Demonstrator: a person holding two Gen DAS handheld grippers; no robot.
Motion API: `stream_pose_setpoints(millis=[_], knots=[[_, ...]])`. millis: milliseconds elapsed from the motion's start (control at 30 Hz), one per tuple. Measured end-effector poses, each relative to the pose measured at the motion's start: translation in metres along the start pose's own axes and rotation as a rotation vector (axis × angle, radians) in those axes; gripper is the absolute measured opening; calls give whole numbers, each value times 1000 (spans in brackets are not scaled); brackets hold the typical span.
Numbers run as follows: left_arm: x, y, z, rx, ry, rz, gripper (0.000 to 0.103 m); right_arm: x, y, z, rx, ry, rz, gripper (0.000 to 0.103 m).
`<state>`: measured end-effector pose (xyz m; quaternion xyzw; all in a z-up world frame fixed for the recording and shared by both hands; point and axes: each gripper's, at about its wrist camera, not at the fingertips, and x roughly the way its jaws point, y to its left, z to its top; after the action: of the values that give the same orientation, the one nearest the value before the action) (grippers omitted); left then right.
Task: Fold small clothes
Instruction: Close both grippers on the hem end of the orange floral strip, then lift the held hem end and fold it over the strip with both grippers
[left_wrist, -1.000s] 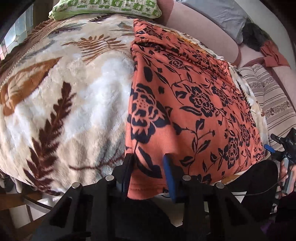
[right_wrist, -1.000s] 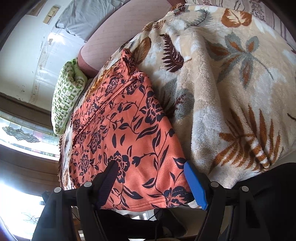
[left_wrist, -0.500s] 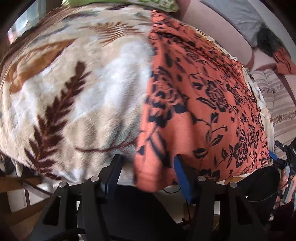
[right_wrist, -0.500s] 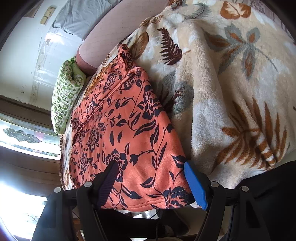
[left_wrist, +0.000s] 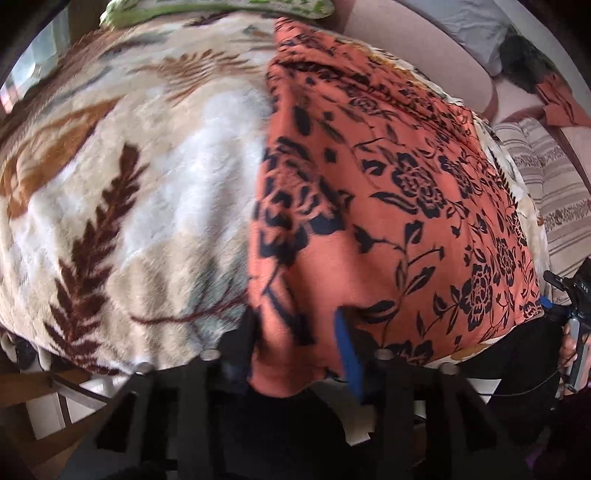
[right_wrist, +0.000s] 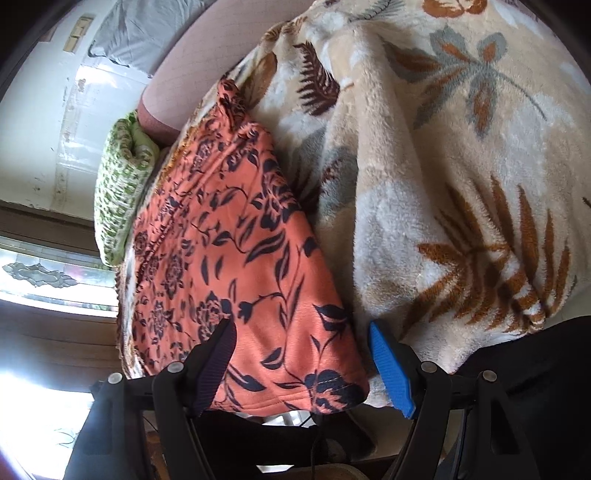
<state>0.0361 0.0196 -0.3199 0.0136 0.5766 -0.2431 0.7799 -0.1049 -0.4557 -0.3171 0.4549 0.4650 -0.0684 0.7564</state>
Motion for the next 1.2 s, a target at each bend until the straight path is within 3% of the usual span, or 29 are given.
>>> stream_pose_setpoints(millis=[67, 133, 167, 233, 267, 333, 400, 667, 833, 1033, 1200], knots=[[2, -7, 1, 27, -10, 6, 46, 6, 2, -1, -21, 8, -14, 76], [2, -14, 1, 57, -21, 4, 27, 12, 5, -4, -52, 25, -33, 75], [2, -16, 1, 72, -18, 6, 17, 14, 9, -5, -72, 29, -50, 65], [3, -17, 1, 82, -12, 23, 11, 24, 23, -11, -176, 70, -123, 23], [3, -15, 1, 79, -12, 16, 8, 26, 29, -14, -201, 80, -138, 9], [0, -12, 4, 65, -13, -23, 7, 26, 42, -18, -269, 74, -189, 9], [-7, -8, 3, 67, -17, -48, 6, 21, 48, -17, -275, 84, -153, 8], [-56, -3, 19, 25, -87, -217, 6, -33, 62, 16, -163, 0, 244, 7], [-86, -12, 46, 16, -135, -272, 6, -52, 66, 36, -90, -56, 401, 7], [-120, -13, 97, 6, -208, -331, 6, -60, 77, 80, -40, -112, 485, 7], [-119, -7, 159, -26, -244, -350, 6, -54, 93, 139, -3, -168, 514, 7]])
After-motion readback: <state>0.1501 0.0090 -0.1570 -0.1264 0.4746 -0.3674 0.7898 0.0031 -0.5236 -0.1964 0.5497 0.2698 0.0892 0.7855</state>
